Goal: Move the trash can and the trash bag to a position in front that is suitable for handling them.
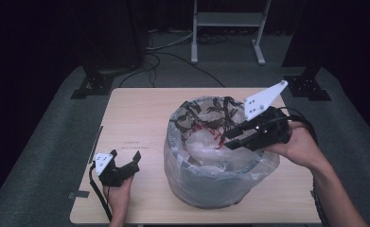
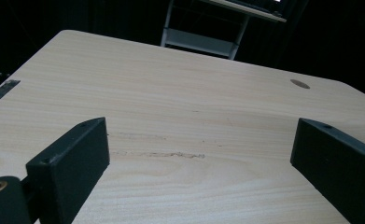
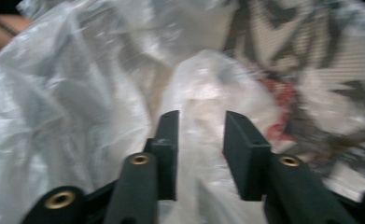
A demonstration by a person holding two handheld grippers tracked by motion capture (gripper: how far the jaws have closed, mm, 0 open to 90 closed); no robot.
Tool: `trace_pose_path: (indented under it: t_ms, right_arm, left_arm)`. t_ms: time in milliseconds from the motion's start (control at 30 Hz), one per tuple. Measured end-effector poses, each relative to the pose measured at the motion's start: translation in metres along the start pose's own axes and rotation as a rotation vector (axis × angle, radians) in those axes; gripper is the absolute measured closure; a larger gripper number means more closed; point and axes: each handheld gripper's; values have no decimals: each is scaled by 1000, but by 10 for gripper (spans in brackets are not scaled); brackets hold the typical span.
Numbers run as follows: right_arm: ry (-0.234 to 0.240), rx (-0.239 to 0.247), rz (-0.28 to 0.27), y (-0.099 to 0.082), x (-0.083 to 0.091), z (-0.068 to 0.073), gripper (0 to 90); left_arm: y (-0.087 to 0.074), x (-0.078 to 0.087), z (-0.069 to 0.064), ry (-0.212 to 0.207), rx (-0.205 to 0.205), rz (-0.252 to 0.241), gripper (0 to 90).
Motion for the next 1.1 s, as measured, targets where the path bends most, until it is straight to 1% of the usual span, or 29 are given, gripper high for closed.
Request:
trace_pose_path:
  t_ms: [33, 67, 167, 233, 267, 367, 433, 500, 700, 800, 900, 1100]
  right_arm:
    - [-9, -14, -11, -2, 2, -2, 638]
    - [-9, -26, -20, -4, 4, -4, 618]
    - [-36, -45, -58, -9, 9, -9, 570]
    - [-59, -71, -92, -13, 13, -12, 529]
    - [-58, -87, -113, -15, 16, -14, 520]
    - [-99, -118, -168, -21, 23, -19, 480]
    - [-125, -145, -195, -25, 28, -22, 449]
    - [-139, -174, -223, -29, 32, -25, 424]
    - [-216, -223, -269, -39, 45, -29, 369]
    - [-270, -248, -292, -46, 52, -32, 344]
    - [-289, -284, -310, -55, 57, -36, 338]
    - [-340, -327, -327, -71, 64, -40, 325]
  left_arm:
    - [0, 0, 0, 0, -2, 1, 33]
    - [0, 0, -1, 0, -4, 0, 34]
    - [0, -1, -1, 0, -9, 1, 34]
    - [0, 0, -1, -1, -10, 1, 34]
    - [0, 0, -1, -1, -10, 1, 33]
    - [0, 0, 1, 1, -12, 0, 34]
    - [1, 1, 1, 0, -13, -2, 34]
    - [1, 1, 1, 0, -10, -7, 34]
    - [1, 1, 0, 2, -17, -3, 34]
    - [1, 1, 0, 2, -18, -1, 34]
    - [1, 0, 1, 3, -18, -1, 34]
    - [1, 0, 1, 4, -17, 0, 34]
Point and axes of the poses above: each handheld gripper's, and its own axes: x roughly backward along the jaws, y roughly out of its top, z roughly to its left, and after that the axes turned 5 degrees about x, right-handed
